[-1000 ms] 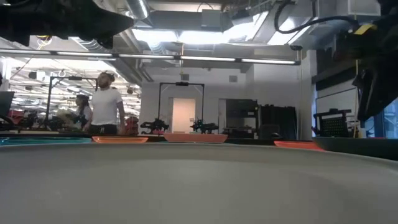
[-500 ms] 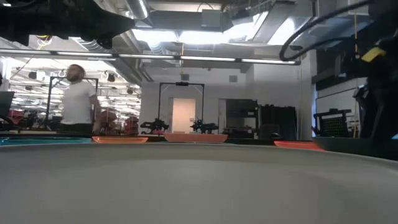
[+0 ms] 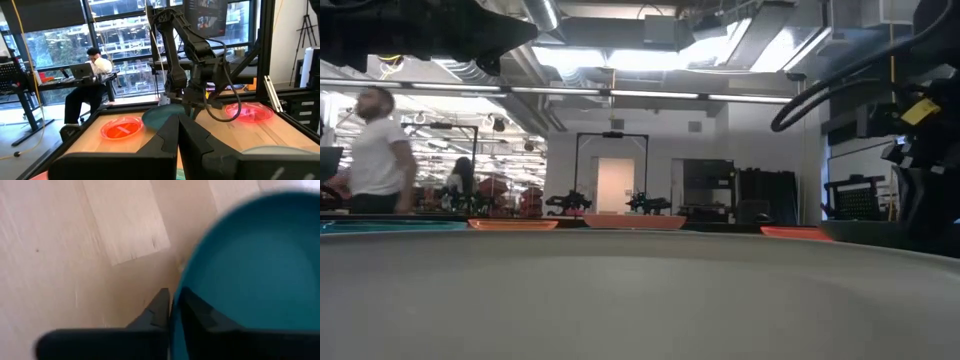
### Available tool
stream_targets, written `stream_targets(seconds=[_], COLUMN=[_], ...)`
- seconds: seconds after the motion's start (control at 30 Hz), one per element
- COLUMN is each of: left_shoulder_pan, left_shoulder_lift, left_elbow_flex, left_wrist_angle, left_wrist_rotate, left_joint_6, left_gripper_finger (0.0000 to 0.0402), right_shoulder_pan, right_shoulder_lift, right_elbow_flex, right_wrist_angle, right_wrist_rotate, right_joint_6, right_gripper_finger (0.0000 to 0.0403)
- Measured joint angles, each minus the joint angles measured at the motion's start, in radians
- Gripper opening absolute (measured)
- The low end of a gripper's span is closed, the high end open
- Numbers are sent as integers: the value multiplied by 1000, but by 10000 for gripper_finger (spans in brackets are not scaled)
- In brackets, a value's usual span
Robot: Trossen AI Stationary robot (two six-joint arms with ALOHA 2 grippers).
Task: Stack plastic plates
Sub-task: Stack the dark blue plate on top of gray plate
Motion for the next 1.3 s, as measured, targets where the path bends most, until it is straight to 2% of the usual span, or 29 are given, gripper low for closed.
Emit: stream_targets(seconds=[0.07, 0.23, 0.33, 0.47, 0.7, 0.93, 1.3], left_shoulder_pan=[0, 0, 0, 0, 0, 0, 0], left_shoulder_lift=[0, 0, 0, 0, 0, 0, 0], left_elbow_flex=[0, 0, 0, 0, 0, 0, 0], left_wrist_angle=[7, 10, 10, 10, 10, 12, 80], left_wrist_rotate=[0, 0, 0, 0, 0, 0, 25], left_joint_6=[-1, 0, 0, 0, 0, 0, -1], left_gripper_finger=[0, 0, 0, 0, 0, 0, 0], right_shoulder_pan=[0, 0, 1, 1, 1, 1, 1], right_shoulder_lift=[1, 1, 1, 1, 1, 11, 225], right_elbow_flex=[3, 64, 120, 173, 181, 181, 181], right_wrist_angle=[0, 4, 35, 169, 535, 737, 1039], right_wrist_rotate=[8, 0, -1, -26, -155, -258, -491], right_joint_6=[-49, -137, -213, -342, -565, -648, -684], right_gripper_finger=[7, 18, 6, 7, 3, 2, 2])
